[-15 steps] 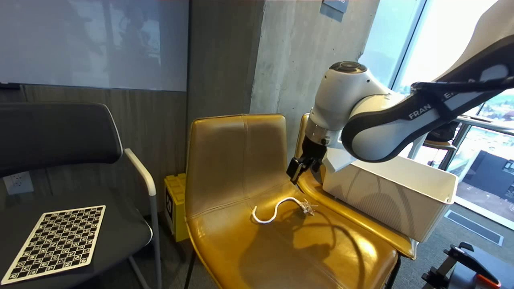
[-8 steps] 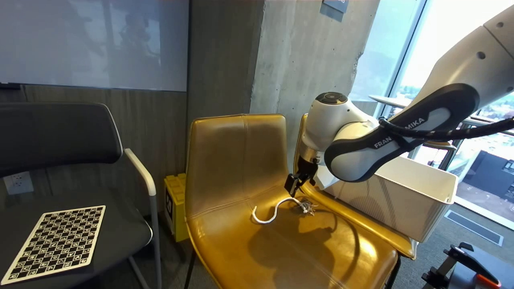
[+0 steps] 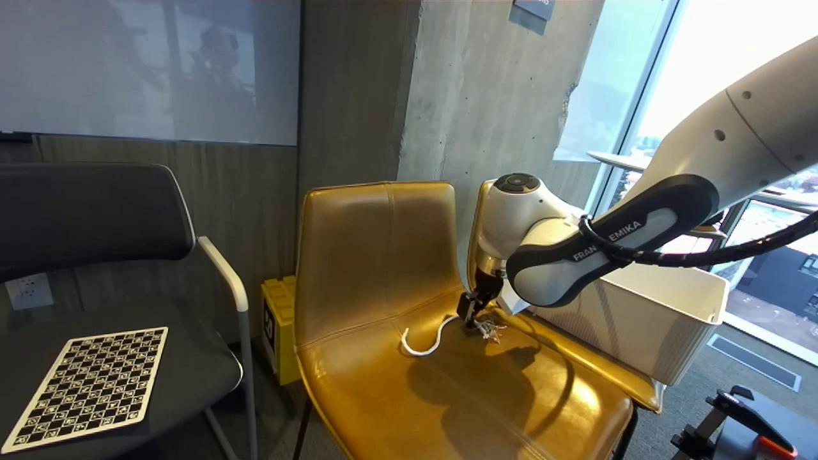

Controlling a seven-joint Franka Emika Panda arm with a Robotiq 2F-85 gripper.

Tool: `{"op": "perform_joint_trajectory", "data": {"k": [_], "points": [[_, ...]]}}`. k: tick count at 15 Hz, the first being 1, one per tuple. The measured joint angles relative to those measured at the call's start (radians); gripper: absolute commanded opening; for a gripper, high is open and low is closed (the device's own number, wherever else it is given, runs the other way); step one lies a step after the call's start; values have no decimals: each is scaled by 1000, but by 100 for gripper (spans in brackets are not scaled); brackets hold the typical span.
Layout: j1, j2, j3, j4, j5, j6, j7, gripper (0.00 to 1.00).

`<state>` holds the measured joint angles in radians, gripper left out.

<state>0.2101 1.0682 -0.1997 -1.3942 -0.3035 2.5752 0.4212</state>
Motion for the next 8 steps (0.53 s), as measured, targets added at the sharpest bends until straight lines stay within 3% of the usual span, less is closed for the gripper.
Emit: {"op": "perform_joint_trajectory", "data": {"k": [1,2,4,8], "points": [[0,9,-1,5,0,-1,0,96],[0,15,-1,12,1,-1,0,78],[2,21,-1,17,3,-1,0,70],[10,25,-1,24,9,-4,0,39]]}}
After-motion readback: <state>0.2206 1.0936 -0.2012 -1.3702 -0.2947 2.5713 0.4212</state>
